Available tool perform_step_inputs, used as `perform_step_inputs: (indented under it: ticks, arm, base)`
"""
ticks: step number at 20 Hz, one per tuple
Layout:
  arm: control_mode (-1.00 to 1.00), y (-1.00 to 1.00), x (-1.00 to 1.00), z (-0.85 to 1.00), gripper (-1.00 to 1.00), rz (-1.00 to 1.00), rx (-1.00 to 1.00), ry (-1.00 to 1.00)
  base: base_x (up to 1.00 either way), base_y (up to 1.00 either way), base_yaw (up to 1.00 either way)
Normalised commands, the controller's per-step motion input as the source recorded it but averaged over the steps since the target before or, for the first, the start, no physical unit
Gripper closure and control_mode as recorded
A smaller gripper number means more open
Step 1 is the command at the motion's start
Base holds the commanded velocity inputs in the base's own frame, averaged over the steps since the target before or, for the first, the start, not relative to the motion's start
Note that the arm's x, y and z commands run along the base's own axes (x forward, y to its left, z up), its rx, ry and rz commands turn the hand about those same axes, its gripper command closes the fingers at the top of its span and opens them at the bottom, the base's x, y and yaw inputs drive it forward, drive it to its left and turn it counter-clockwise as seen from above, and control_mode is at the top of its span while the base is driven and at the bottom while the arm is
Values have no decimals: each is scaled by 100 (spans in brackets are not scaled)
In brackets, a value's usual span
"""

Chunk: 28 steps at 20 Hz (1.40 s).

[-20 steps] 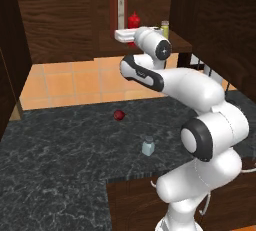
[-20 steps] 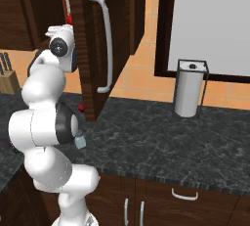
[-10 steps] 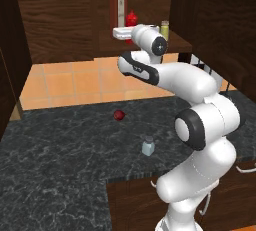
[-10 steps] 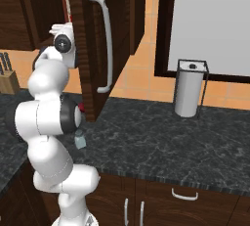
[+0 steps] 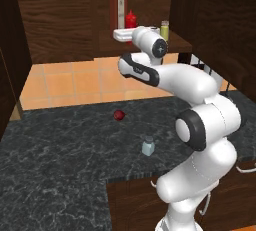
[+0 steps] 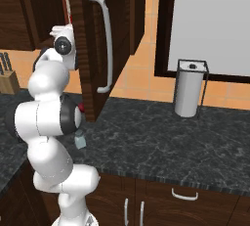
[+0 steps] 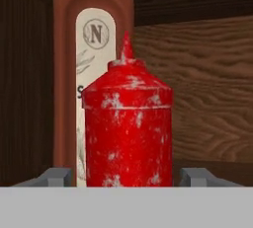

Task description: Put the shaker and condiment bottle from the counter next to their counterparts in the cabinet.

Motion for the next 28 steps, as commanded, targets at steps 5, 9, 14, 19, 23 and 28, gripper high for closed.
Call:
perform_step_inputs:
  ticks: [5,9,14,19,23,28]
  arm:
    - [-100,0,-26,0,-100,0,0,0]
    - [-100,0,-43,0,-100,-1,0,0]
    - [-100,0,-48,0,-100,-3,1,0]
    - [-100,0,-72,0,-100,-7,8,0]
    - [-100,0,-83,4,-100,-8,11,0]
    - [-100,4,-89,7,-100,-5,10,0]
  base:
    - [0,0,0]
    - [0,0,0]
    - [0,0,0]
    - [0,0,0]
    - [0,0,0]
    - [0,0,0]
